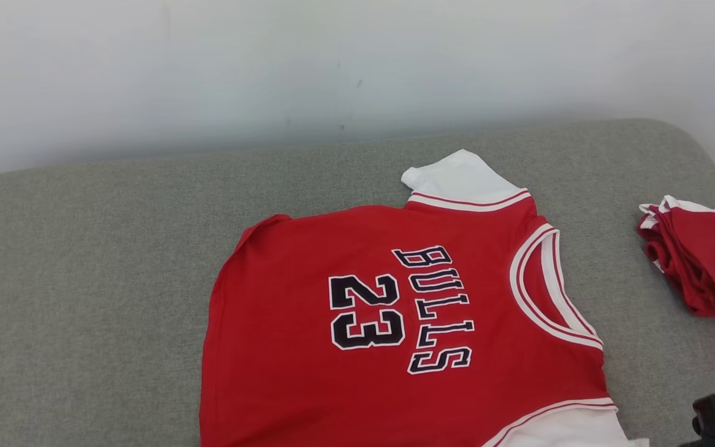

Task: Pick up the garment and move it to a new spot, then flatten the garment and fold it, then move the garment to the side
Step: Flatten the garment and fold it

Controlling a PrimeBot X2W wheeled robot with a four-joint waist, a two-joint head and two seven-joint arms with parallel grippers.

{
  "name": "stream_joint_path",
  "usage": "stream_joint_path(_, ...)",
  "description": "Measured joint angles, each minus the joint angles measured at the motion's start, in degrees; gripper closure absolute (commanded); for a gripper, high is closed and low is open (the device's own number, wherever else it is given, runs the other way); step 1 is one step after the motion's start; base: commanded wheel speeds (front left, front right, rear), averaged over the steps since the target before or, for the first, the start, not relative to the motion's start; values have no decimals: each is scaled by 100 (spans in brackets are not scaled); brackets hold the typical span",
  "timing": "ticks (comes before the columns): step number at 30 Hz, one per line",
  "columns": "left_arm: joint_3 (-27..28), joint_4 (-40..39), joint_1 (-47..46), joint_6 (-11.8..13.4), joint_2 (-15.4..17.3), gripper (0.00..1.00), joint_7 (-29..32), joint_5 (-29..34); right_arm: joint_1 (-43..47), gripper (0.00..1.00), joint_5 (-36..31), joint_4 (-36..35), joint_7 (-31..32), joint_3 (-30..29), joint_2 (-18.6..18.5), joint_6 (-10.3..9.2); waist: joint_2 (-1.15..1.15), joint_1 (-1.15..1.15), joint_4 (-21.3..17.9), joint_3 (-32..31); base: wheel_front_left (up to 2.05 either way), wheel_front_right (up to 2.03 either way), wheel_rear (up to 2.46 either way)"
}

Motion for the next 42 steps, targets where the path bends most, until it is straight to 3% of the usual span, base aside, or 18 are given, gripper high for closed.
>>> stream_joint_path(5, 104, -85, -169, -121, -65, 100, -135, -67, -445, 100, 20, 200, -633, 152, -129, 0, 0, 0, -10, 8, 0, 0, 0)
stream_joint_path(12, 8, 188, -1050, -120, -196, 100, 0, 34, -1629, 100, 142, 1055, -1623, 669, -725, 0, 0, 1, 22, 145, 0, 0, 0)
stream_joint_path(18, -44, 536, -1558, -123, -281, 100, 46, 97, -2282, 100, 121, 1646, -2181, 873, -969, 0, 0, 1, 78, 289, 0, 0, 0)
stream_joint_path(26, -87, 1026, -2072, -188, -419, 100, -133, 238, -2913, 100, 11, 2377, -2851, 1169, -1058, 0, 1, 1, 144, 558, 0, 0, 0)
stream_joint_path(32, -44, 1218, -2297, -278, -514, 100, -347, 282, -3126, 100, -108, 2468, -3406, 1133, -1090, 0, 1, 1, 196, 709, 0, 0, 0)
stream_joint_path(42, -92, 1631, -2596, -382, -552, 99, -490, 338, -3352, 100, -235, 2971, -3682, 1212, -1049, 0, 1, 1, 192, 845, 0, 0, 0)
